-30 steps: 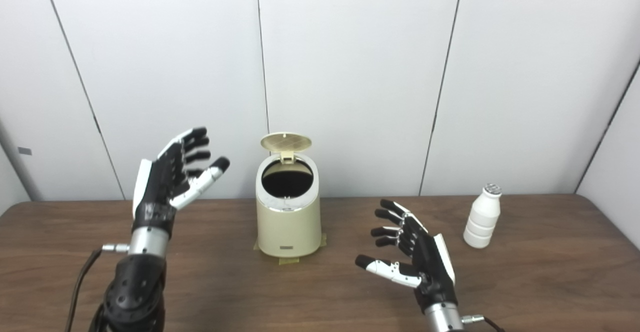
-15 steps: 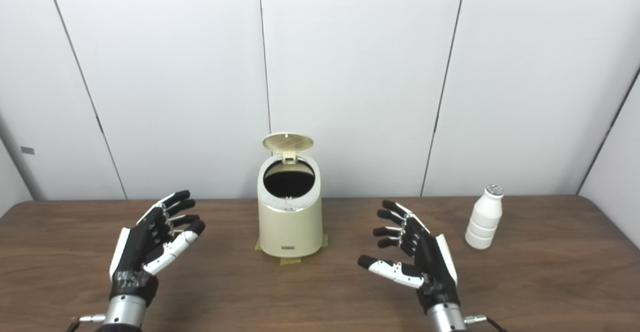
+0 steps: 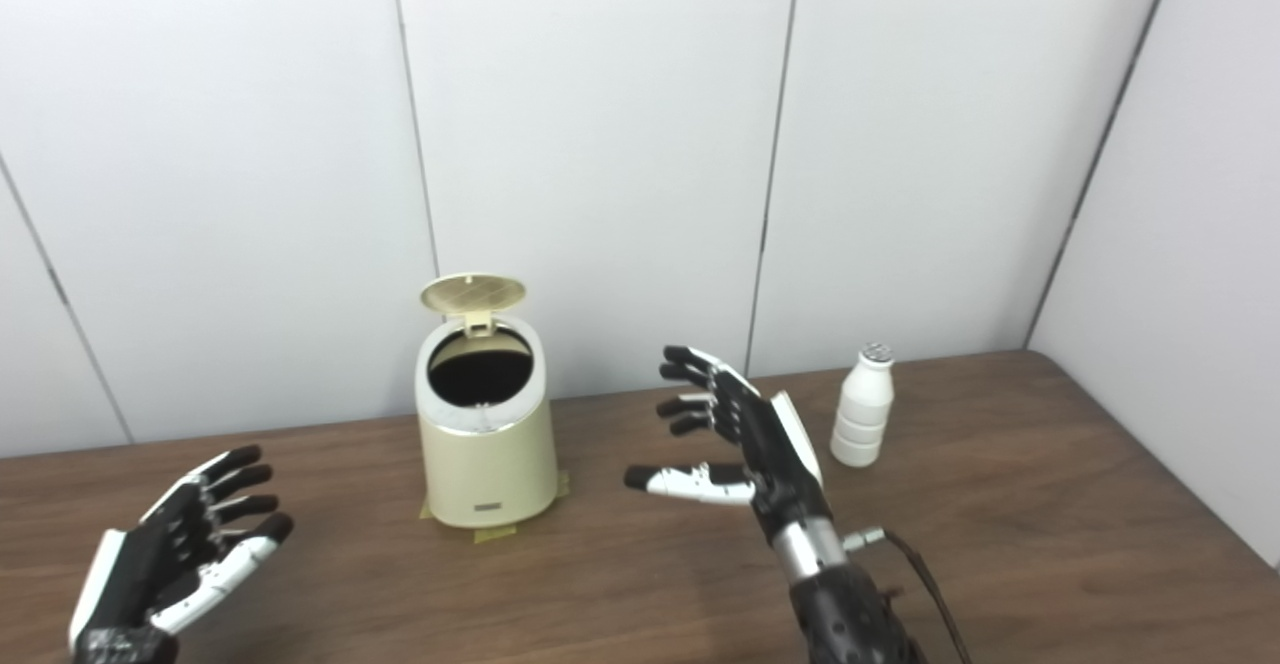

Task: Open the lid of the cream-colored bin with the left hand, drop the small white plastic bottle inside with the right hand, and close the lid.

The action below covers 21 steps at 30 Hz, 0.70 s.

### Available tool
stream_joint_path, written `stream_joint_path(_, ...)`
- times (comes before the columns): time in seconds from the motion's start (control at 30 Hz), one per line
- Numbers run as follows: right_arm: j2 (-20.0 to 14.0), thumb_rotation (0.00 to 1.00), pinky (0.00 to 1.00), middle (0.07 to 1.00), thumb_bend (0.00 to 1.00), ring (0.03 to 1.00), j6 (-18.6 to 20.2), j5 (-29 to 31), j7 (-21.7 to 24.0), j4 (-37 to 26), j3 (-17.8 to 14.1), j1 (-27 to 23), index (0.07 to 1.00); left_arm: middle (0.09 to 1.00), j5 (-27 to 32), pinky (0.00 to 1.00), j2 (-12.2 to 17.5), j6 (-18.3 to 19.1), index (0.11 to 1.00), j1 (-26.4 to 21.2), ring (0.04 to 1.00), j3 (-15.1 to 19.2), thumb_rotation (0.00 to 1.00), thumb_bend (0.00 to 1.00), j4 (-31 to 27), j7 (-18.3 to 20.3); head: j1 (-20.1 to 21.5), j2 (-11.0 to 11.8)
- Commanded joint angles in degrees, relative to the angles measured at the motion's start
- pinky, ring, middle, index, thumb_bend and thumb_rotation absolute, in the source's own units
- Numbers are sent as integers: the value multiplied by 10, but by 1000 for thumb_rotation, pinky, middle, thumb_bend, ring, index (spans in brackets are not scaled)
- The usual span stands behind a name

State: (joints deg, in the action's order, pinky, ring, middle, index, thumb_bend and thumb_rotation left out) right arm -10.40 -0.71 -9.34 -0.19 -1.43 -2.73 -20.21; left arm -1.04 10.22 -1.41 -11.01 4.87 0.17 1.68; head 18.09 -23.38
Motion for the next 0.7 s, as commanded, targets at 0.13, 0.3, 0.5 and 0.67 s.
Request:
stream_joint_path(0.13, -78, 159, 523, 741, 823, 621, 64, -41, -13, -46, -43, -102, 749, 810, 6, 589, 16, -36, 839, -30, 752, 4, 256, 672, 23, 11, 42, 16)
stream_joint_path(0.3, -143, 224, 641, 754, 826, 716, 85, -63, -21, -7, -74, -138, 753, 805, 8, 587, 20, -34, 827, -39, 752, 8, 283, 704, 40, 14, 56, 22)
stream_joint_path(0.5, -198, 158, 709, 806, 772, 799, 132, -57, -9, -3, -100, -141, 776, 812, 22, 589, 19, -27, 843, -42, 751, 9, 261, 699, 37, 21, 66, 22)
stream_joint_path(0.67, -233, 234, 753, 853, 821, 833, 151, -31, 11, 13, -120, -126, 813, 805, 19, 583, 19, -28, 846, -41, 737, 5, 251, 681, 32, 23, 66, 19)
